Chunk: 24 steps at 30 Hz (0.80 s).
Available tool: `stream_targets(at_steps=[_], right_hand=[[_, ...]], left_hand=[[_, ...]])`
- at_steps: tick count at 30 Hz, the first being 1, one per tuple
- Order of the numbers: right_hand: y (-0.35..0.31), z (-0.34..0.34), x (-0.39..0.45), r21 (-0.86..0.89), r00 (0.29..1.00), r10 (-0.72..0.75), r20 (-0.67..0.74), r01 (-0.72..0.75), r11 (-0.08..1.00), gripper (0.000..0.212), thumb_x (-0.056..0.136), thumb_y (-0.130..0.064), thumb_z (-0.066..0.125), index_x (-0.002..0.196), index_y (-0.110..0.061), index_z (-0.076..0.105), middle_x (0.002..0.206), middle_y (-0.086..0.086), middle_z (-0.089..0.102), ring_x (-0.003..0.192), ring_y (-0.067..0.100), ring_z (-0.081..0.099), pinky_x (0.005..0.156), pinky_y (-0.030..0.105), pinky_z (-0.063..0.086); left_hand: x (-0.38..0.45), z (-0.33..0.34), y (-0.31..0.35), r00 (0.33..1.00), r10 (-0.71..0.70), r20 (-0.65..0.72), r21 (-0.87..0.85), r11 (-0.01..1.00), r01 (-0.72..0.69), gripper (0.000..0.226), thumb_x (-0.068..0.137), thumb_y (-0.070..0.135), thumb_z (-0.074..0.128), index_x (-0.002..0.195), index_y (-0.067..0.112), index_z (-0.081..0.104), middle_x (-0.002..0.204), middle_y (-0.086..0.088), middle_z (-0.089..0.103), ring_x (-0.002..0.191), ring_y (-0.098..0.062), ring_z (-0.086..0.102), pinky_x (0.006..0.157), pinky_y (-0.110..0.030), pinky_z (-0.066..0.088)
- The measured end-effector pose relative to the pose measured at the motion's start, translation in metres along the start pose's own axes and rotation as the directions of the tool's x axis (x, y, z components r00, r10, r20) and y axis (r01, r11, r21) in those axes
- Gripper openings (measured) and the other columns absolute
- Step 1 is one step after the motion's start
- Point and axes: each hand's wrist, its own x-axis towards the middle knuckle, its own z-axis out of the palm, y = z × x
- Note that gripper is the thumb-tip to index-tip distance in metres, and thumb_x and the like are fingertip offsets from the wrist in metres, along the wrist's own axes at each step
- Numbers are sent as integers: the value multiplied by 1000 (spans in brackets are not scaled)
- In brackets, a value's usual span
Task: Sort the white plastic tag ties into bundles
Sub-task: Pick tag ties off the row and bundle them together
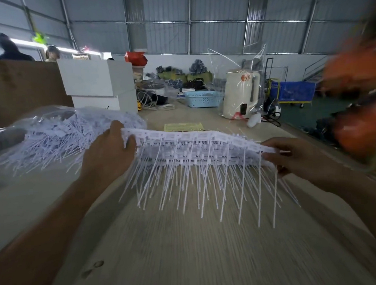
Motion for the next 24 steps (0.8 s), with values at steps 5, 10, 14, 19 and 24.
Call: stream_targets(at_steps=[5,10,14,19,24], right_hand=[[3,7,-2,56,997,64,-34,-62,996,18,95,-10,64,110,-16,71,90,14,68,71,21,63,64,33,60],[-2,30,-2,78,999,-37,-1,37,996,19,92,-16,67,107,-23,75,72,-8,64,58,8,55,53,21,49],[-5,41,-1,266,993,-67,96,39,963,26,87,-30,68,113,-29,73,78,2,54,67,11,51,60,22,47],[-3,40,0,276,991,-62,115,28,961,34,85,-36,70,117,-26,72,82,6,54,69,14,52,63,26,49],[-6,39,1,386,995,-23,93,-15,923,39,79,-36,73,116,-24,73,85,2,59,68,12,53,65,26,50]], left_hand=[[-2,-4,-16,988,-89,129,118,990,74,28,96,35,56,115,17,46,102,-16,67,98,-41,62,80,-50,53],[-7,-11,15,982,183,34,-13,983,-183,33,94,21,62,126,17,59,122,-12,65,111,-35,57,92,-50,48],[-20,-2,81,894,407,190,-310,888,-339,42,98,49,47,135,31,54,134,5,61,121,-15,54,101,-38,41],[-23,8,125,781,454,429,-577,803,-150,34,101,51,47,118,28,66,105,-2,72,93,-23,68,84,-44,54],[-12,-9,136,785,607,123,-150,793,-590,30,100,46,50,109,27,71,91,3,68,85,-18,60,76,-36,50]])
